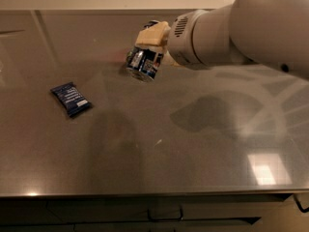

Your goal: Place pepsi can upright

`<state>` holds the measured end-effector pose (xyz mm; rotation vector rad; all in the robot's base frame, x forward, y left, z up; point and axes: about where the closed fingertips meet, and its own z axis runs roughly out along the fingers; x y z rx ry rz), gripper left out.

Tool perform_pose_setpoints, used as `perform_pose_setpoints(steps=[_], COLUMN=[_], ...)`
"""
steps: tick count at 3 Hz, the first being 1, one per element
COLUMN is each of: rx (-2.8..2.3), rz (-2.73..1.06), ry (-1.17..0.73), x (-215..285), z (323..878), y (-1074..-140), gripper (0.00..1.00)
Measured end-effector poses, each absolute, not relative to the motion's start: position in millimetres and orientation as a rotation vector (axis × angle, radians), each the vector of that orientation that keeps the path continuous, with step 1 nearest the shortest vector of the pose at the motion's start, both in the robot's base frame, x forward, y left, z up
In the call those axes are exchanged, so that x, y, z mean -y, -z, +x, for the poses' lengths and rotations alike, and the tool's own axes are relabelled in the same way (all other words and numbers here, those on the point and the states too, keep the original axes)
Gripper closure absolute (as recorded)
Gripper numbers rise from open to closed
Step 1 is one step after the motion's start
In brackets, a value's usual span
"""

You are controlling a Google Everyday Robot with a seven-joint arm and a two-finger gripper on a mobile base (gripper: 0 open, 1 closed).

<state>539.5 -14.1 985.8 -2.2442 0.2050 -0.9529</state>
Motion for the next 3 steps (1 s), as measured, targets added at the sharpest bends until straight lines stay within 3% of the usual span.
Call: perform_pose_setpoints(steps=[3], rx=[0.206], rz=[-2.238], ry=[1.163], x=[26], z=[536], y=[-978], gripper=[1.0])
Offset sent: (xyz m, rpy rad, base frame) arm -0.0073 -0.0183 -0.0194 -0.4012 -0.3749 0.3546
